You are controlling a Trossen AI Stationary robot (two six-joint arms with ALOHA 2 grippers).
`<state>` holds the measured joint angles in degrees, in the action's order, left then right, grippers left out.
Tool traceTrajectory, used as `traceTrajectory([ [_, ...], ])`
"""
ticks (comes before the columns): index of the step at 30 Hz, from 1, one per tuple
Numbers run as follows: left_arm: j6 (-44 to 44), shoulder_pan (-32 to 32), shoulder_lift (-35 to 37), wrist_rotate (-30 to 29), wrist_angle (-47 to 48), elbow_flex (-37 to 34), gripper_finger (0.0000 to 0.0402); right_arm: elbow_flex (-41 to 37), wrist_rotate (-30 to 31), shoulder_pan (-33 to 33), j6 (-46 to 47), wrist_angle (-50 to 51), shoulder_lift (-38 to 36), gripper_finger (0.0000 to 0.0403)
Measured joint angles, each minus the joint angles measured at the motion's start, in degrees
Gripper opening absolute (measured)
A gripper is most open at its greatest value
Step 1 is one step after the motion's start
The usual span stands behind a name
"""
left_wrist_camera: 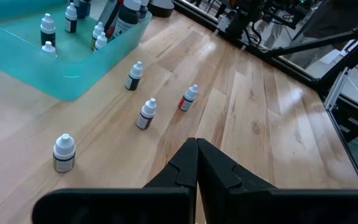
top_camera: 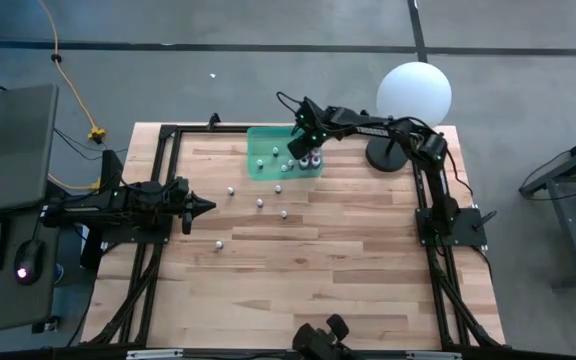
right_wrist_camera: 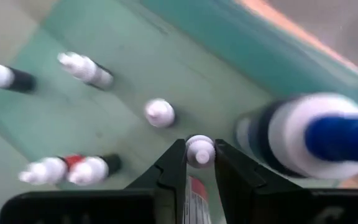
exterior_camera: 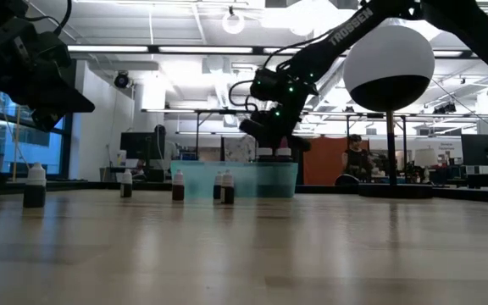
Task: Pick & Place food coloring
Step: Put the small blue food coloring into the bin
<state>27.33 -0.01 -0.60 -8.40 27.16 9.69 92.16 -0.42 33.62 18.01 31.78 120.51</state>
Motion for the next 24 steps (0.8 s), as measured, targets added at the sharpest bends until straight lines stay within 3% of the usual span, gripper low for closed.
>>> traceTrajectory([
  [24,0.0,0.0,0.0,0.0,0.0,0.0,0.0,-0.1,-1.7,0.1,-0.5,0.3,0.1,0.0083],
])
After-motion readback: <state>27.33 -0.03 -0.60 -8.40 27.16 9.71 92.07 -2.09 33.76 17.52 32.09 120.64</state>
